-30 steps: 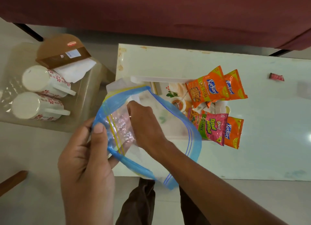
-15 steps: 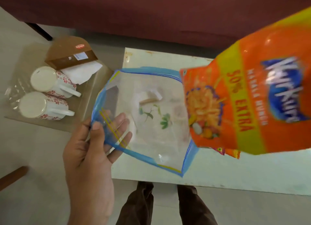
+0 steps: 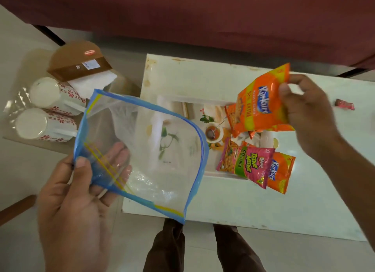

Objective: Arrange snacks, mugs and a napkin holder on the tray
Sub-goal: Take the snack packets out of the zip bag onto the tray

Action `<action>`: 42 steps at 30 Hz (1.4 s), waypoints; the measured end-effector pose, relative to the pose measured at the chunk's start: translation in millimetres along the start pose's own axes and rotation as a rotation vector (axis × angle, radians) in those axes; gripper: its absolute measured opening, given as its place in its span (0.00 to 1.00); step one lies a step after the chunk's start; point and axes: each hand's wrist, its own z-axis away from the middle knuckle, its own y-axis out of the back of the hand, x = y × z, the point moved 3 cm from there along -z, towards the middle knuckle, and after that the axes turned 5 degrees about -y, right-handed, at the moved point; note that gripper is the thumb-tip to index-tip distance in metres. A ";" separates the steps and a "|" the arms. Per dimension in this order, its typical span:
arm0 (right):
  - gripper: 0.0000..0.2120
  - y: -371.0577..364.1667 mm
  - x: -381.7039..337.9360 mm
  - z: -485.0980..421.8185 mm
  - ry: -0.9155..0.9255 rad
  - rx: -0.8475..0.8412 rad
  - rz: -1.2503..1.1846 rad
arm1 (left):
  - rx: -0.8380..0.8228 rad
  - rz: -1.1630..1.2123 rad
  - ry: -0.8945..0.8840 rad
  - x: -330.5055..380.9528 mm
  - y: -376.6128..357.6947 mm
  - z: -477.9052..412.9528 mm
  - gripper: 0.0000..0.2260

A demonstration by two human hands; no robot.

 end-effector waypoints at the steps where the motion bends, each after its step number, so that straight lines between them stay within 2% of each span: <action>1: 0.06 -12.6 10.4 -3.8 -0.061 -0.037 0.021 | 0.005 -0.008 -0.004 -1.2 0.6 0.6 0.13; 5: 0.06 -38.7 42.3 -19.4 -0.126 -0.114 0.135 | 0.010 -0.027 -0.003 -4.2 -0.8 2.2 0.12; 8: 0.09 -51.7 56.2 -24.9 -0.132 -0.135 0.239 | 0.006 -0.048 0.010 -6.0 -2.9 2.4 0.13; 11: 0.15 -54.4 61.7 -29.7 -0.056 -0.065 0.373 | 0.008 -0.070 0.017 -7.5 -4.7 2.1 0.11; 16: 0.14 -48.4 57.5 -26.0 0.104 0.099 0.529 | -0.028 -0.080 -0.003 -3.5 -11.8 4.4 0.10; 24: 0.14 -45.2 43.6 -12.3 0.209 0.273 0.622 | -0.082 -0.078 -0.010 6.9 -23.1 9.4 0.19; 26: 0.13 -39.3 30.6 2.3 0.291 0.305 0.547 | -0.080 -0.085 -0.003 9.1 -26.7 12.1 0.20; 28: 0.12 -30.8 12.9 24.0 0.288 0.254 0.368 | -0.067 -0.098 0.000 8.3 -29.9 15.4 0.18; 29: 0.12 -27.8 5.4 39.0 0.207 0.169 0.246 | -0.063 -0.108 -0.003 6.7 -31.7 17.8 0.14; 31: 0.15 -33.7 -6.1 74.5 -0.029 -0.159 -0.073 | -0.091 -0.139 -0.019 2.7 -40.5 25.7 0.07; 32: 0.17 -39.2 -9.4 93.3 -0.138 -0.318 -0.229 | -0.126 -0.158 -0.029 0.8 -45.9 31.5 0.07; 34: 0.20 -48.9 -12.4 121.9 -0.243 -0.512 -0.474 | -0.262 -0.219 -0.063 -1.5 -62.6 45.8 0.09; 36: 0.27 -53.5 -12.8 139.2 -0.315 -0.632 -0.704 | -0.493 -0.372 -0.075 -6.2 -82.8 66.2 0.20; 38: 0.36 -49.6 -9.9 149.7 -0.369 -0.668 -0.874 | -0.676 -0.504 -0.050 -12.3 -96.8 85.8 0.32; 39: 0.38 -44.0 -7.3 152.8 -0.386 -0.655 -0.926 | -0.755 -0.543 -0.066 -16.3 -101.1 95.0 0.36; 40: 0.37 -38.1 -5.8 154.6 -0.392 -0.629 -0.938 | -0.829 -0.578 -0.089 -19.9 -105.6 103.3 0.36; 42: 0.27 -24.0 0.0 153.5 -0.393 -0.519 -0.838 | -0.953 -0.593 -0.108 -26.0 -112.6 111.6 0.26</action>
